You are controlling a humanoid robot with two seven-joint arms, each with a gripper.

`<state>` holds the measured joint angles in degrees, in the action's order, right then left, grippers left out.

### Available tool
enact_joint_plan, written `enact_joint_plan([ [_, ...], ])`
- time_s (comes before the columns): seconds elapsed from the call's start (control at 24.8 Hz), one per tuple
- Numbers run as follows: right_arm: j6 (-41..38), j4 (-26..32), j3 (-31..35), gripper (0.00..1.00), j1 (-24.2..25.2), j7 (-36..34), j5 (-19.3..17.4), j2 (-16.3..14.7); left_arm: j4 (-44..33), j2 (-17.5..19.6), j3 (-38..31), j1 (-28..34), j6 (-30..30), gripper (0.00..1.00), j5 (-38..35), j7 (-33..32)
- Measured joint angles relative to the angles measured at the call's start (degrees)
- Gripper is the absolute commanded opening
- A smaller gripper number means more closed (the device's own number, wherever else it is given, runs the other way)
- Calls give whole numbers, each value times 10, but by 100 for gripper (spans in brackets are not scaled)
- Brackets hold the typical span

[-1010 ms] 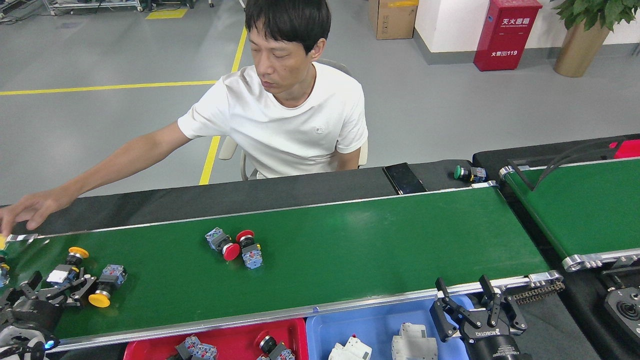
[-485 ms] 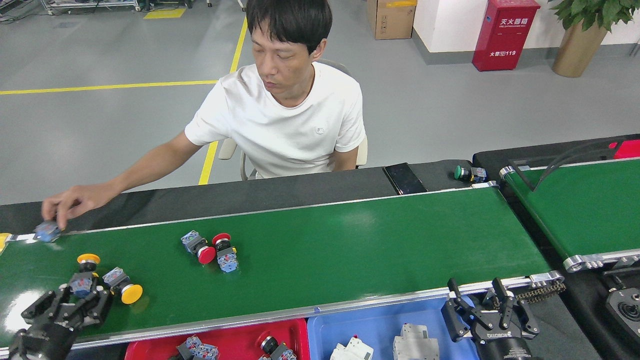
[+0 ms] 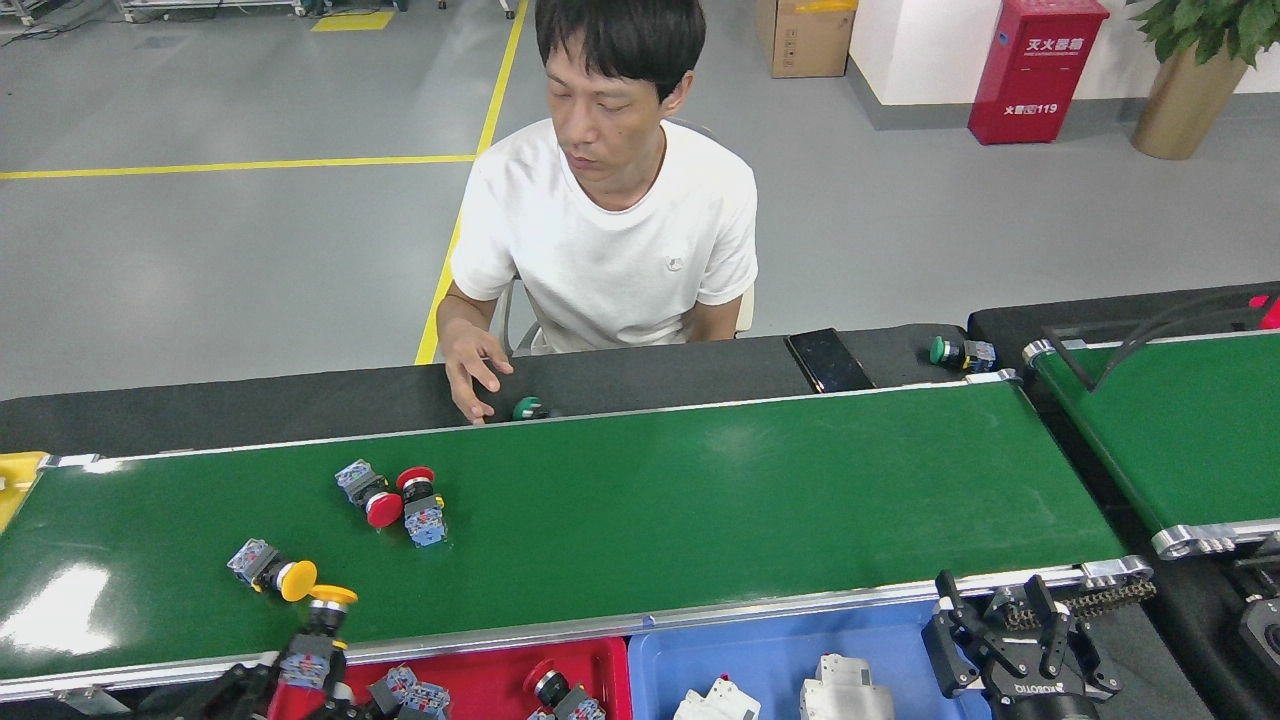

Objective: Pick switch part from conveyor to tray

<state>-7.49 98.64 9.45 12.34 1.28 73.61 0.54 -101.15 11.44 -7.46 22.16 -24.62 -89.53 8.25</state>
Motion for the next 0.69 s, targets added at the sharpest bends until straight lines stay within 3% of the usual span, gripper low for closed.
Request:
enact_joint_plan([
  [0.08,0,0,0,94,0,0,0,0,0,0,2,0,0,75,-7,0],
  [0.12,0,0,0,94,0,0,-1,0,0,0,3,0,-1,100,-8,0],
  [0.36,-2,0,0,94,0,-1,-1,0,0,-1,-16,-1,-21,100,-7,1],
  [0.69,-2,0,0,94,5,-1,-1,0,36,-68,-188,-3,-25,100,55,-26],
])
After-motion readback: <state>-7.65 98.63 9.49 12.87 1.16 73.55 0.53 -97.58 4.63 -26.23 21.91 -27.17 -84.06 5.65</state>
